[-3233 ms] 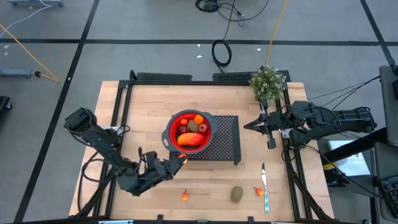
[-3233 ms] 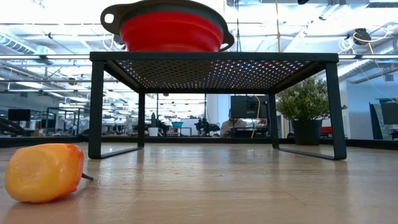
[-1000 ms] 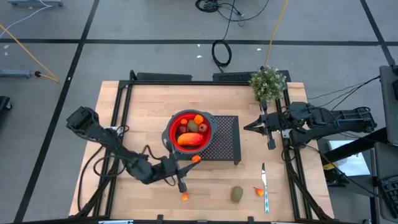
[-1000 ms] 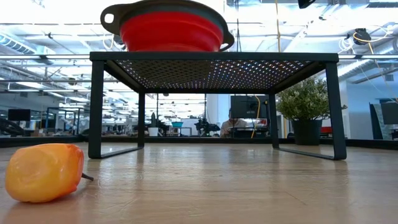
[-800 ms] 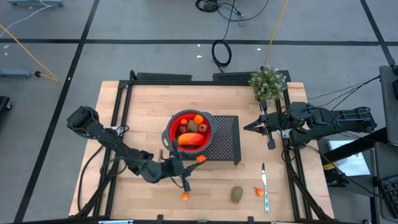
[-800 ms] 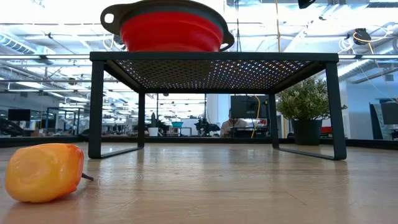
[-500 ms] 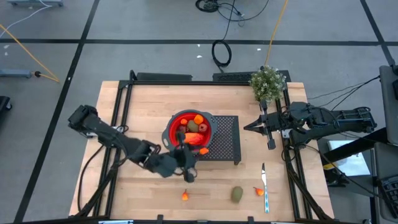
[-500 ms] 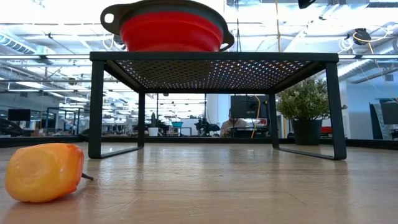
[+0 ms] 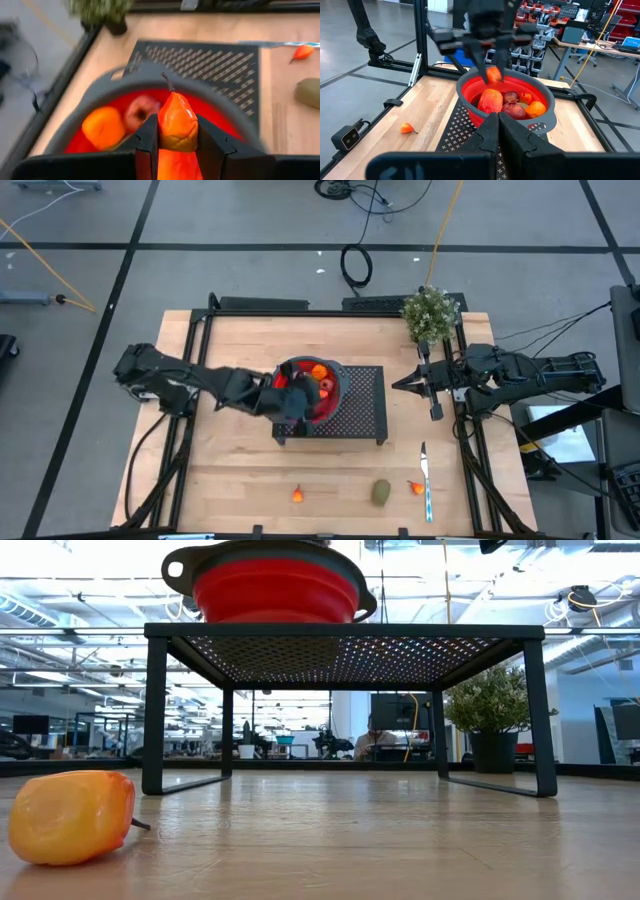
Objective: Pick & Place Fruit
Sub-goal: Put the orange pear into the red strainer bowl on the shelf
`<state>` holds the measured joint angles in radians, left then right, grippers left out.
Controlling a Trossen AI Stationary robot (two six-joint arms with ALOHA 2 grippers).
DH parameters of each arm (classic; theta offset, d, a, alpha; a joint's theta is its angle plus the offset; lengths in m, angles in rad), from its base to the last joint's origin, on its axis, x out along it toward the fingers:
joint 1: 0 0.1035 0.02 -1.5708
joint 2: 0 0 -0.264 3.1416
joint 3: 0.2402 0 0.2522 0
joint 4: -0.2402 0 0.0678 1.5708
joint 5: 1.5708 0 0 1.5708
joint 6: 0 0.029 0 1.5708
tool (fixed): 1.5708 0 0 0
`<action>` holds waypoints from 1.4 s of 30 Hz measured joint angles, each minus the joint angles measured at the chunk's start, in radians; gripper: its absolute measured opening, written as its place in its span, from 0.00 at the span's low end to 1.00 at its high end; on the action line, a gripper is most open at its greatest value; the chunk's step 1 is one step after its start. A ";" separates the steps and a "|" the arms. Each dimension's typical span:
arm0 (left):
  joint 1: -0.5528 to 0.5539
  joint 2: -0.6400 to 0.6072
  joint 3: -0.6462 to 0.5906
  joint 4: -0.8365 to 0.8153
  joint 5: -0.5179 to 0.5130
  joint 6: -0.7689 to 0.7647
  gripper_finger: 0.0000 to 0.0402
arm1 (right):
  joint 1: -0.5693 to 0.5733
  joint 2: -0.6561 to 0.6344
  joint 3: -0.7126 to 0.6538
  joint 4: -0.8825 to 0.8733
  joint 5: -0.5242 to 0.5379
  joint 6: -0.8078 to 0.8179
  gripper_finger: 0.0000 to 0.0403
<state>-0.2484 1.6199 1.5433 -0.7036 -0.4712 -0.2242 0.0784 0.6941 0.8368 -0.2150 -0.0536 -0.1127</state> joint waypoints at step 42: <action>0.215 0.000 0.000 -0.245 0.202 -0.311 0.22 | 0.000 0.000 0.000 0.000 0.000 -0.003 0.01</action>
<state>-0.0330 1.6199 1.5436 -0.9490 -0.2691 -0.5354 0.0784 0.6941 0.8368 -0.2153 -0.0536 -0.1162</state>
